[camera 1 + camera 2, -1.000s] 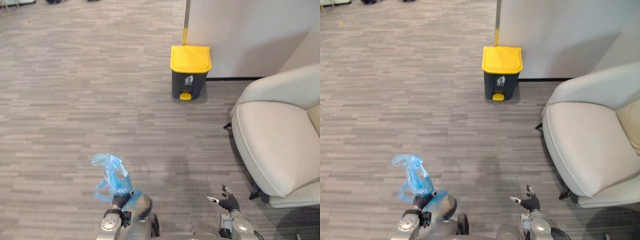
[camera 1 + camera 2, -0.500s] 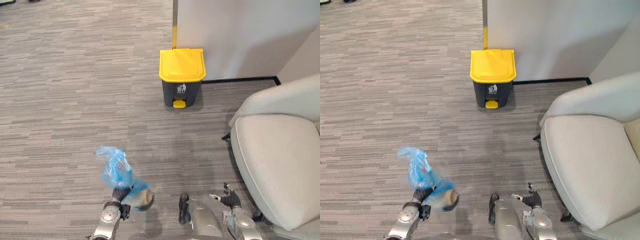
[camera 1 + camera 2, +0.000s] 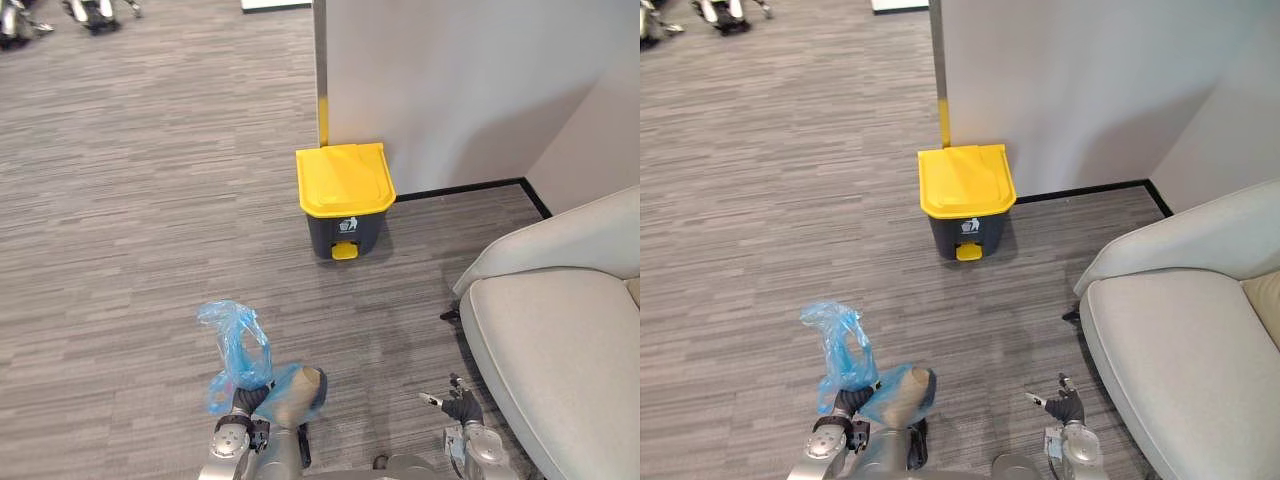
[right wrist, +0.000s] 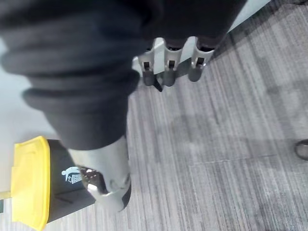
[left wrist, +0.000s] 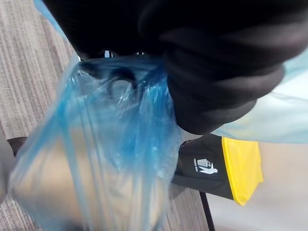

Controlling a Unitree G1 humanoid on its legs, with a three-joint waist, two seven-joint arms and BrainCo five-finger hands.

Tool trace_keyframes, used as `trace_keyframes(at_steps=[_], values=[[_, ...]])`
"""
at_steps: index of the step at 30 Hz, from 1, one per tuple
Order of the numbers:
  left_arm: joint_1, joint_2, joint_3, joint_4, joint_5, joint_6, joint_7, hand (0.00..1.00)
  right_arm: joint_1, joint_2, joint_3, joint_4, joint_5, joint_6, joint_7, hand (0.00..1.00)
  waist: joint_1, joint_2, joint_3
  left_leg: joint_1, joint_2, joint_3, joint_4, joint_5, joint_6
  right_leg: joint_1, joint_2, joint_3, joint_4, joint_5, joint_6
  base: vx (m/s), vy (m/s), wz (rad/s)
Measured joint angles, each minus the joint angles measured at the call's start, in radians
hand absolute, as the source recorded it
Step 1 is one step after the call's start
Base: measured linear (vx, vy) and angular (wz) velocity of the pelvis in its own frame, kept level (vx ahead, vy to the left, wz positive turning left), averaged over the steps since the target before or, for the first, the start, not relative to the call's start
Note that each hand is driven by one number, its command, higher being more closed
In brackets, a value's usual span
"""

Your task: Gather rubbish on tea table into small bin, then transfer packed bag to large trash can.

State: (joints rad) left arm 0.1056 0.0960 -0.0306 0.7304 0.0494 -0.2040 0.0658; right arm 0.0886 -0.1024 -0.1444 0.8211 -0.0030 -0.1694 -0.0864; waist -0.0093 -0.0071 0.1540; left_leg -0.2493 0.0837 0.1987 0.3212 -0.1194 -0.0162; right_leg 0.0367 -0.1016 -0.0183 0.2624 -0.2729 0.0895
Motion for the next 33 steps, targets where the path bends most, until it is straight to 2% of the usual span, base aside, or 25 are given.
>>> trace_keyframes(at_steps=[1, 2, 3, 4, 5, 6, 8, 9, 10, 11, 13, 14, 15, 16, 17, 18, 21, 23, 25, 28, 29, 30, 31, 32, 33], values=[[-0.001, 0.000, 0.000, 0.007, 0.000, 0.000, 0.000, 1.00, -0.003, -0.004, -0.002, 0.000, -0.002, 0.000, 0.000, 0.00, -0.002, 0.004, -0.001, 0.025, -0.022, 0.025, 0.011, -0.044, 0.018, -0.053, -0.026, 0.022, 0.137, -0.008, 0.014, 0.45, 0.340, -0.46], [0.001, 0.003, 0.000, 0.009, 0.000, 0.001, 0.000, 1.00, -0.003, -0.004, -0.002, 0.000, -0.003, 0.000, 0.000, 0.00, -0.005, 0.005, -0.001, 0.044, -0.032, 0.035, 0.006, -0.060, 0.025, -0.082, -0.040, 0.026, 0.215, -0.004, 0.024, 0.37, 0.276, -0.35], [0.004, 0.007, 0.000, 0.009, 0.000, 0.001, 0.001, 1.00, -0.004, -0.002, 0.001, 0.000, -0.005, 0.001, 0.002, 0.00, -0.007, 0.006, -0.001, 0.066, -0.039, 0.046, 0.001, -0.073, 0.031, -0.113, -0.051, 0.027, 0.300, 0.006, 0.048, 0.31, 0.189, -0.20], [0.009, 0.018, -0.006, 0.009, 0.000, 0.001, 0.001, 1.00, 0.000, 0.001, 0.008, 0.004, -0.007, 0.001, 0.003, 0.00, -0.006, 0.008, 0.000, 0.112, -0.052, 0.053, -0.004, -0.100, 0.041, -0.171, -0.076, 0.023, 0.456, 0.037, 0.093, 0.40, 0.187, -0.09], [0.009, 0.030, -0.010, 0.008, 0.000, 0.002, 0.002, 1.00, 0.000, 0.006, 0.008, 0.019, -0.007, 0.002, 0.003, 0.00, -0.016, 0.012, 0.001, 0.157, -0.055, 0.054, -0.003, -0.130, 0.053, -0.214, -0.081, 0.010, 0.579, 0.030, 0.080, 0.40, 0.158, 0.02], [0.011, 0.047, -0.010, 0.009, -0.001, 0.002, 0.002, 1.00, 0.000, 0.008, 0.010, 0.020, -0.008, 0.003, 0.003, 0.00, -0.017, 0.016, 0.004, 0.190, -0.055, 0.052, -0.009, -0.141, 0.057, -0.244, -0.079, -0.015, 0.643, 0.013, 0.051, 0.41, 0.097, 0.09], [0.011, 0.063, -0.009, 0.009, -0.002, 0.002, 0.003, 1.00, -0.013, 0.005, 0.030, 0.019, -0.009, 0.003, 0.003, 0.00, -0.023, 0.021, 0.006, 0.256, -0.052, 0.049, -0.047, -0.145, 0.058, -0.312, -0.070, -0.080, 0.671, -0.020, -0.007, 0.45, 0.030, 0.08], [0.010, 0.072, -0.007, 0.009, -0.002, 0.002, 0.003, 1.00, -0.021, 0.002, 0.038, 0.020, -0.010, 0.003, 0.003, 0.00, -0.028, 0.028, 0.011, 0.293, -0.042, 0.050, -0.073, -0.145, 0.057, -0.351, -0.055, -0.134, 0.628, -0.037, -0.035, 0.40, -0.024, 0.05], [0.009, 0.075, -0.007, 0.009, -0.004, 0.003, 0.003, 1.00, -0.029, -0.001, 0.044, 0.020, -0.010, 0.003, 0.003, 0.00, -0.029, 0.035, 0.015, 0.310, -0.035, 0.051, -0.081, -0.145, 0.057, -0.367, -0.042, -0.158, 0.588, -0.039, -0.040, 0.40, -0.056, 0.05], [0.005, 0.075, -0.006, 0.009, -0.010, 0.003, 0.003, 1.00, -0.038, -0.006, 0.046, 0.019, -0.010, 0.002, 0.003, 0.00, -0.031, 0.040, 0.018, 0.335, -0.025, 0.051, -0.082, -0.145, 0.057, -0.401, -0.017, -0.189, 0.480, -0.031, -0.052, 0.40, -0.088, 0.11], [0.003, 0.084, -0.006, 0.008, -0.011, 0.002, 0.002, 1.00, -0.031, -0.014, 0.046, 0.019, -0.010, 0.002, 0.003, 0.00, -0.033, 0.030, 0.013, 0.374, -0.023, 0.048, -0.082, -0.163, 0.025, -0.421, 0.020, -0.199, 0.251, 0.068, -0.073, 0.44, -0.118, 0.22], [0.002, 0.084, -0.007, 0.013, -0.011, 0.002, 0.002, 1.00, -0.020, -0.021, 0.046, 0.019, -0.010, 0.002, 0.002, 0.00, -0.036, 0.021, 0.013, 0.399, -0.034, 0.043, -0.077, -0.189, -0.018, -0.415, 0.026, -0.183, 0.191, 0.207, -0.146, 0.47, -0.100, 0.10], [0.000, 0.058, -0.008, 0.027, -0.010, 0.004, 0.000, 1.00, -0.021, -0.044, 0.043, 0.029, -0.011, 0.005, 0.001, 0.00, -0.031, 0.059, 0.008, 0.404, 0.004, 0.029, -0.068, -0.196, -0.039, -0.408, 0.057, -0.191, 0.217, 0.191, -0.161, 0.55, -0.127, 0.01], [0.002, 0.053, -0.008, 0.027, -0.010, 0.002, 0.000, 1.00, -0.021, -0.045, 0.039, 0.027, -0.011, 0.003, 0.001, 0.00, -0.033, 0.055, 0.006, 0.395, 0.015, 0.016, -0.017, -0.175, -0.075, -0.398, 0.060, -0.195, 0.221, 0.144, -0.163, 0.51, -0.138, -0.09], [-0.001, 0.048, -0.007, 0.027, -0.009, 0.003, 0.000, 1.00, -0.020, -0.045, 0.034, 0.028, -0.011, 0.004, 0.002, 0.00, -0.033, 0.059, 0.008, 0.380, 0.025, 0.008, 0.031, -0.169, -0.085, -0.385, 0.065, -0.201, 0.216, 0.136, -0.168, 0.42, -0.162, 0.09], [-0.009, 0.032, -0.006, 0.025, -0.009, 0.003, -0.002, 1.00, -0.010, -0.040, 0.024, 0.027, -0.010, 0.006, 0.001, 0.00, -0.036, 0.062, 0.013, 0.317, 0.057, -0.013, 0.192, -0.136, -0.118, -0.326, 0.082, -0.208, 0.176, 0.128, -0.171, 0.33, -0.143, 0.13], [0.004, 0.004, -0.006, 0.004, -0.009, 0.001, -0.007, 1.00, 0.026, -0.020, 0.025, 0.003, -0.007, 0.012, 0.000, 0.00, -0.030, 0.046, 0.021, 0.198, 0.133, -0.014, 0.554, -0.132, -0.125, -0.155, 0.101, -0.219, 0.066, 0.120, -0.178, 0.32, -0.111, 0.05], [0.011, -0.006, -0.006, -0.013, -0.010, 0.001, -0.018, 1.00, 0.035, -0.009, 0.020, -0.018, -0.006, 0.012, 0.000, 0.00, -0.028, 0.036, 0.020, 0.132, 0.167, 0.026, 0.600, -0.146, -0.095, -0.098, 0.103, -0.215, 0.020, 0.111, -0.174, 0.22, -0.029, -0.02], [0.010, -0.012, -0.006, -0.015, -0.010, 0.000, -0.020, 1.00, 0.029, 0.000, 0.000, -0.022, -0.003, 0.013, -0.001, 0.00, -0.019, 0.037, 0.020, 0.058, 0.175, 0.051, 0.460, -0.165, -0.058, -0.057, 0.102, -0.198, -0.023, 0.113, -0.161, 0.24, 0.079, -0.16], [0.004, -0.014, -0.006, -0.013, -0.009, 0.000, -0.020, 1.00, 0.025, 0.014, -0.021, -0.016, -0.003, 0.017, -0.003, 0.00, -0.002, 0.035, 0.021, 0.029, 0.131, 0.028, 0.201, -0.161, -0.061, -0.040, 0.080, -0.176, -0.041, 0.111, -0.133, 0.21, 0.161, -0.18], [0.005, -0.016, -0.007, -0.013, -0.009, 0.000, -0.020, 1.00, 0.024, 0.014, -0.023, -0.001, -0.003, 0.017, -0.004, 0.00, -0.001, 0.032, 0.018, 0.038, 0.084, -0.022, 0.047, -0.121, -0.071, -0.035, 0.065, -0.166, -0.046, 0.103, -0.108, 0.18, 0.217, -0.31], [0.007, -0.017, -0.008, -0.006, -0.010, 0.000, -0.019, 1.00, 0.022, 0.005, -0.020, 0.020, -0.003, 0.018, -0.004, 0.00, 0.004, 0.049, 0.012, 0.057, 0.068, -0.065, -0.050, 0.010, -0.071, -0.040, 0.068, -0.135, -0.042, 0.087, -0.078, 0.19, 0.245, -0.51], [0.007, -0.013, -0.007, 0.006, -0.010, 0.000, -0.018, 1.00, 0.015, 0.005, -0.018, 0.032, -0.003, 0.020, -0.004, 0.00, 0.011, 0.050, 0.010, 0.065, 0.059, -0.063, -0.052, 0.053, -0.042, -0.041, 0.066, -0.112, -0.035, 0.078, -0.065, 0.26, 0.310, -0.60], [0.002, -0.003, -0.008, 0.030, -0.010, 0.003, -0.018, 1.00, 0.016, 0.014, -0.011, 0.030, -0.004, 0.020, -0.002, 0.00, 0.015, 0.024, -0.004, 0.077, 0.026, -0.036, -0.057, 0.029, -0.022, -0.041, 0.035, -0.088, -0.035, 0.066, -0.038, 0.24, 0.253, -0.36], [0.001, -0.002, -0.009, 0.030, -0.010, 0.003, -0.018, 1.00, 0.019, 0.015, -0.012, 0.030, -0.004, 0.019, -0.002, 0.00, 0.013, 0.014, -0.008, 0.083, 0.012, -0.026, -0.063, 0.017, -0.020, -0.042, 0.019, -0.082, -0.030, 0.060, -0.028, 0.30, 0.273, -0.27]])
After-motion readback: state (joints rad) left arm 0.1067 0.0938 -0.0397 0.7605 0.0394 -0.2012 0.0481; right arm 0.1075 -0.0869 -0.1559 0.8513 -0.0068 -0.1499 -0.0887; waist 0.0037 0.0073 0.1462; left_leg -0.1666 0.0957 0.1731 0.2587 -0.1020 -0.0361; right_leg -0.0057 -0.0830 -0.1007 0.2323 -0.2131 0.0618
